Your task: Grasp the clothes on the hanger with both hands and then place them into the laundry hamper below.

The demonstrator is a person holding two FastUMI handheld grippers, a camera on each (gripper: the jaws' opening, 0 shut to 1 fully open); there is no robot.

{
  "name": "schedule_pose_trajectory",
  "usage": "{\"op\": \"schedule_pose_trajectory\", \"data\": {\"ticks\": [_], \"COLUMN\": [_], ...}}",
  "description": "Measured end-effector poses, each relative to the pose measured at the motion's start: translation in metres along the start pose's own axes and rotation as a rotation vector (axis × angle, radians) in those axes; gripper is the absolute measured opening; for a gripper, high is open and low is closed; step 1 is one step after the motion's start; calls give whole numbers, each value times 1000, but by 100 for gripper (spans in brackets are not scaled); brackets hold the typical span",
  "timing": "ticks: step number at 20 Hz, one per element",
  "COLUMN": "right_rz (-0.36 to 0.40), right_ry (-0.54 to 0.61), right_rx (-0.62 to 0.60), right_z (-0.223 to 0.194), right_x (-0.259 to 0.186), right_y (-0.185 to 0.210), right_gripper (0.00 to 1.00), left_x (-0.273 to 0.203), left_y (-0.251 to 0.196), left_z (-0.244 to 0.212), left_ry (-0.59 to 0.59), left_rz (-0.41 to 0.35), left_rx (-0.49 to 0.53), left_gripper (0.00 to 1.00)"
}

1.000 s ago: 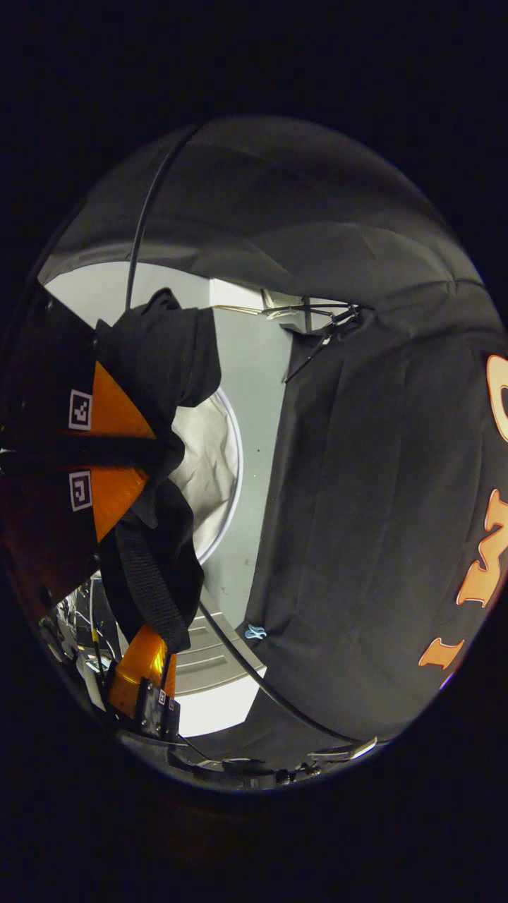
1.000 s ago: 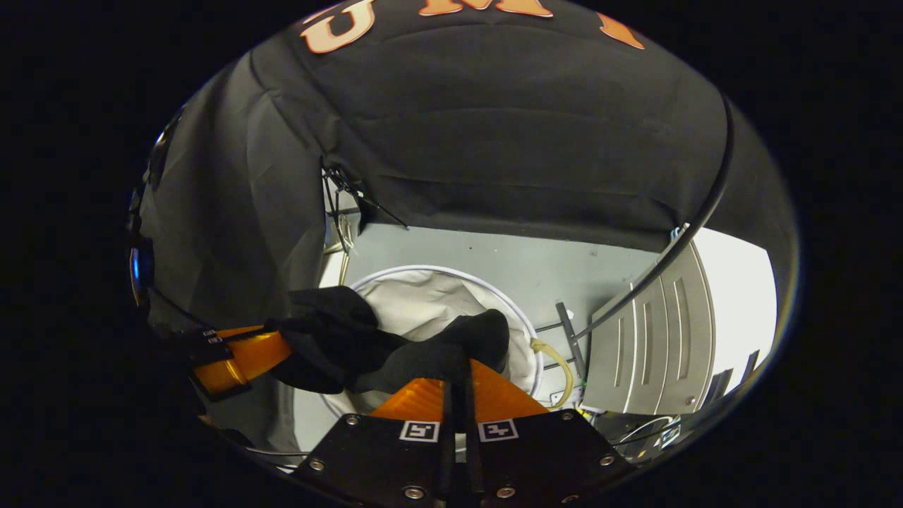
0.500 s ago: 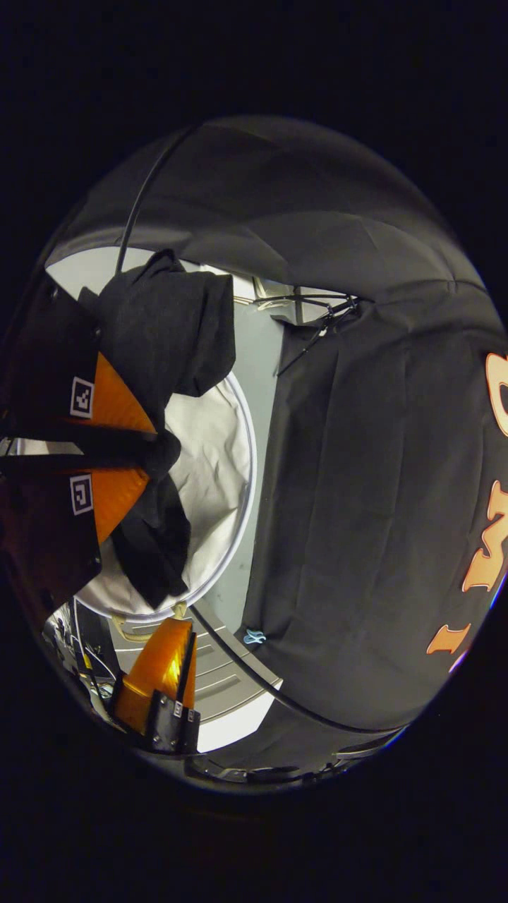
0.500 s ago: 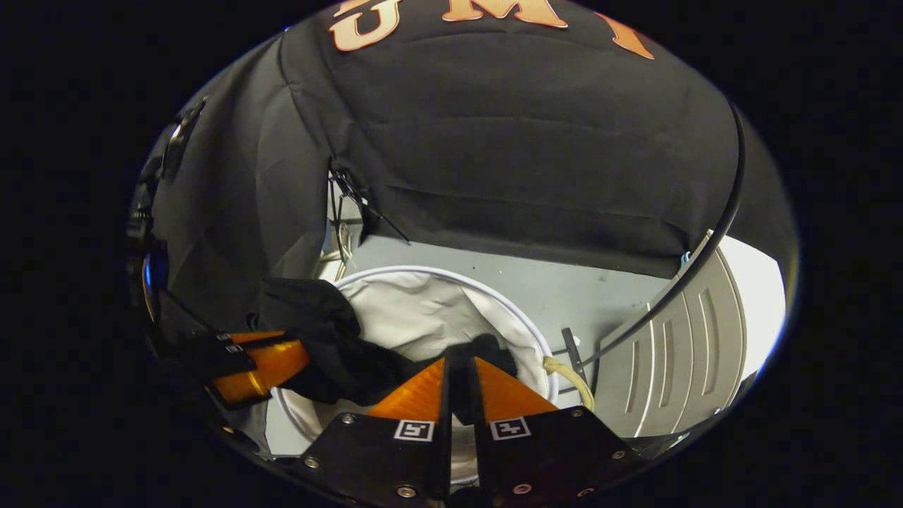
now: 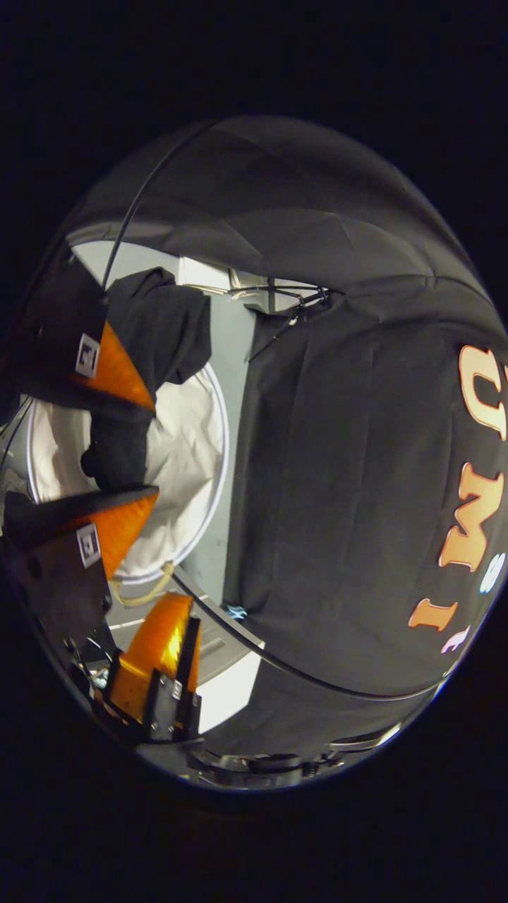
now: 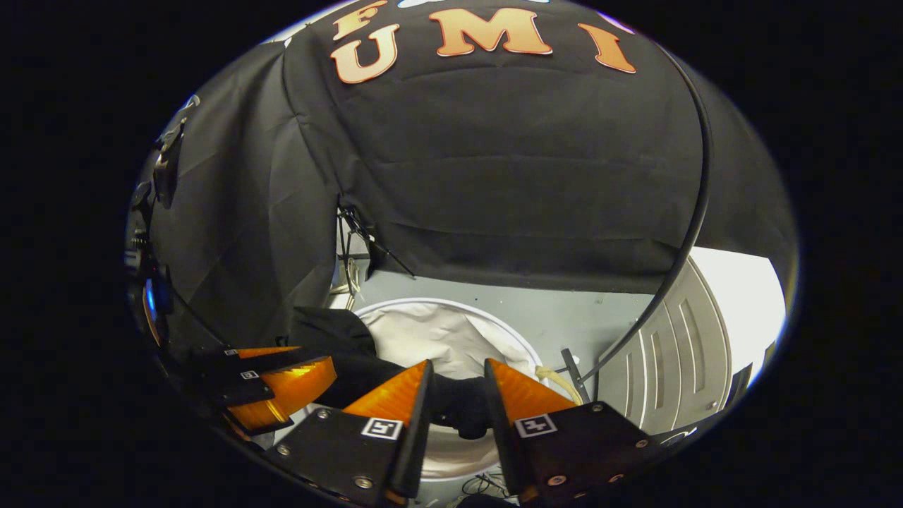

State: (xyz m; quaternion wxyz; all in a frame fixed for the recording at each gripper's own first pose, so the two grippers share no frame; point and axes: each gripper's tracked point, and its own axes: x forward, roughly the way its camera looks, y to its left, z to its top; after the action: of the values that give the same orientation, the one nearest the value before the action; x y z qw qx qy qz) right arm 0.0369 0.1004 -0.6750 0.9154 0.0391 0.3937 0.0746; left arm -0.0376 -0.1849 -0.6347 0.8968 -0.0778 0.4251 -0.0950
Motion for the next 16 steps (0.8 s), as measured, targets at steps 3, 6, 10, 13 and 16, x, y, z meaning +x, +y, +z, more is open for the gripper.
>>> {"op": "schedule_pose_trajectory", "data": {"ticks": [3,6,10,13,16], "right_rz": [-3,-1,-7,-10,-30], "right_ry": [-32,-97,-204,-271,-359], "right_rx": [-2,5,1,-12,-41], "right_z": [21,60,113,147,187], "right_x": [-10,-25,-57,-86,-124], "right_y": [2,11,18,25,29], "right_gripper": [68,87,84,93,93], "left_x": [-15,-33,-70,-100,-140], "left_y": [12,20,30,35,39], "left_z": [26,61,111,145,184], "left_ry": [-48,-102,-206,-290,-387], "left_rz": [15,39,63,81,94], "left_rx": [-19,2,8,31,46], "left_gripper": [90,90,98,98,98]}}
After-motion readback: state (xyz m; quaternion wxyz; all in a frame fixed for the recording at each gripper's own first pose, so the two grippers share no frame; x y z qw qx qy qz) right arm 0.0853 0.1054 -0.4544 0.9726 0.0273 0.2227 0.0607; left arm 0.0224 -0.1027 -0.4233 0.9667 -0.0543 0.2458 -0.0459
